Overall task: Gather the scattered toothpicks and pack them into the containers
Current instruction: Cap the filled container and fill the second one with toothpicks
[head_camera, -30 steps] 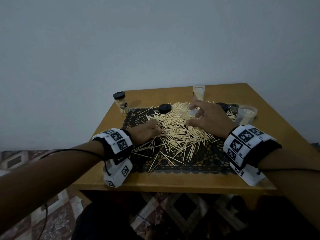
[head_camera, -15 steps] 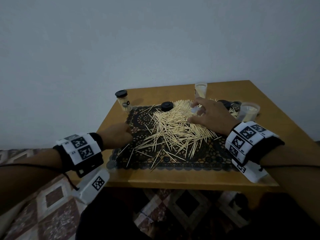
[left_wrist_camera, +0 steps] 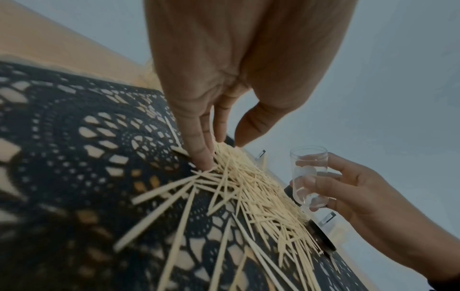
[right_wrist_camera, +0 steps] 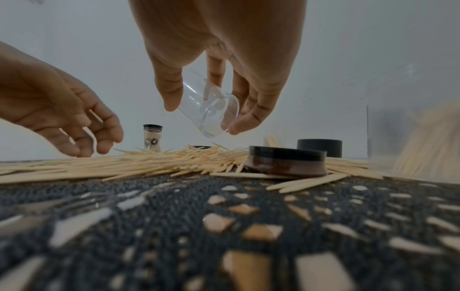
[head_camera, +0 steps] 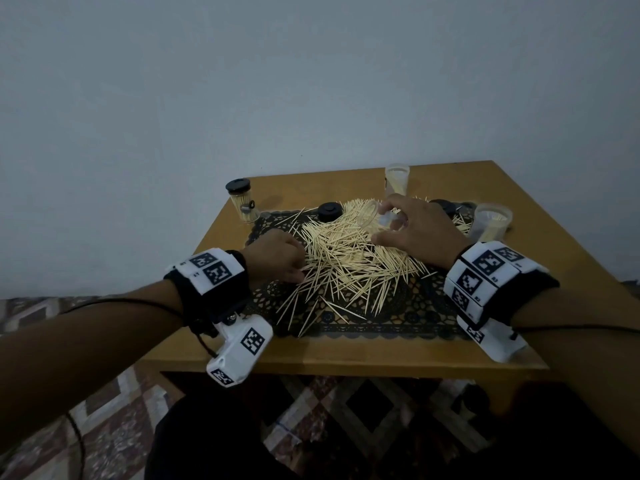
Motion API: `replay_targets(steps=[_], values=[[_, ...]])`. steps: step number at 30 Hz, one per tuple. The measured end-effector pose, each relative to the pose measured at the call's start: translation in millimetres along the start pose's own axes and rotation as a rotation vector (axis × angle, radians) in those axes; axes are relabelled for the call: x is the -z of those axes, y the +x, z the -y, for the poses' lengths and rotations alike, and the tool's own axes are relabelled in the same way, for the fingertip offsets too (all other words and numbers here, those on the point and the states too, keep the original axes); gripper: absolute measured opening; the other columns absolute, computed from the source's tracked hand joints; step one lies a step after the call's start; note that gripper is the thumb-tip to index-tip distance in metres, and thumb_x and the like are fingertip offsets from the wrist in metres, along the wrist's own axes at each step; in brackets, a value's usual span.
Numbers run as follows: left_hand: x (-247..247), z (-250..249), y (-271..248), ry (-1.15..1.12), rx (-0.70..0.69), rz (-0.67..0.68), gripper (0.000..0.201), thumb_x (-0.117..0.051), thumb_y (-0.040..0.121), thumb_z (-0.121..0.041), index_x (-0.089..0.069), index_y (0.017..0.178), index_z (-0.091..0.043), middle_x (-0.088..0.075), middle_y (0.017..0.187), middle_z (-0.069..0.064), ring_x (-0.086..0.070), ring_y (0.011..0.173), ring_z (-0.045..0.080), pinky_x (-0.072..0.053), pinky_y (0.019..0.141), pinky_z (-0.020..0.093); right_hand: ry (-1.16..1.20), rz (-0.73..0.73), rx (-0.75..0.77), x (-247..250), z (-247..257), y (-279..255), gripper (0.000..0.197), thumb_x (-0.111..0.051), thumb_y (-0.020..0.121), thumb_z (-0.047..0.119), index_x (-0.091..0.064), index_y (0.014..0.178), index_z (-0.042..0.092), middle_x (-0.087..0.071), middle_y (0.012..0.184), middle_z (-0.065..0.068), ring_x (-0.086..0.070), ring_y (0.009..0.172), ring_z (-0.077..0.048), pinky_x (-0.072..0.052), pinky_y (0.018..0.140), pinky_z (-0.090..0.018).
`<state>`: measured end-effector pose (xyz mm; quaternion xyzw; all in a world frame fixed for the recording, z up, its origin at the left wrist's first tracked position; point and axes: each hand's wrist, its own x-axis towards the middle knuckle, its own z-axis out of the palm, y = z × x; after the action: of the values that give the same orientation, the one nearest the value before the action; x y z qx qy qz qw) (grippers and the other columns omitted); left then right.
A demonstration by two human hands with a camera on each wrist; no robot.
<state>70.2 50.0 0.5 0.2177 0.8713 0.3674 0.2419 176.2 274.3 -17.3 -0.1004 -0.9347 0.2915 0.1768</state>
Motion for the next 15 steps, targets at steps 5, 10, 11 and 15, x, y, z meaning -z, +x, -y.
replay_targets(steps=[5,10,11,15], values=[[27,7,-20,0.457,-0.194,-0.005,0.023,-0.068,0.087,-0.032,-0.054,0.100,-0.019,-0.062,0.091,0.002,-0.061,0.076,0.014,-0.052,0.065,0.029,0.004,0.000,-0.002,2,2,0,0.043,-0.077,0.078,0.039,-0.060,0.113,0.020,-0.066,0.091,-0.004,-0.062,0.084,-0.018,-0.047,0.076,-0.030],[7,13,-54,0.797,-0.057,0.305,0.081,-0.067,0.067,-0.069,-0.036,0.124,-0.020,-0.054,0.108,-0.004,-0.055,0.094,0.016,-0.047,0.078,0.031,-0.003,0.005,-0.009,1,4,-1,0.043,-0.078,0.078,0.039,-0.061,0.113,0.020,-0.065,0.090,-0.003,-0.062,0.083,-0.017,-0.045,0.074,-0.028],[-1,15,-56,0.826,-0.102,0.280,0.077,-0.071,0.072,-0.061,-0.036,0.125,-0.017,-0.054,0.111,-0.001,-0.055,0.095,0.017,-0.049,0.080,0.033,-0.002,0.004,-0.011,1,4,-1,0.043,-0.078,0.078,0.039,-0.061,0.112,0.020,-0.065,0.090,-0.003,-0.062,0.083,-0.018,-0.045,0.074,-0.028],[-18,9,-46,0.763,-0.179,0.180,0.054,-0.077,0.079,-0.028,-0.044,0.118,-0.010,-0.058,0.102,0.004,-0.056,0.089,0.020,-0.050,0.075,0.033,-0.008,0.007,-0.007,2,4,-1,0.044,-0.078,0.078,0.039,-0.061,0.114,0.019,-0.066,0.093,-0.004,-0.062,0.084,-0.018,-0.048,0.076,-0.031]])
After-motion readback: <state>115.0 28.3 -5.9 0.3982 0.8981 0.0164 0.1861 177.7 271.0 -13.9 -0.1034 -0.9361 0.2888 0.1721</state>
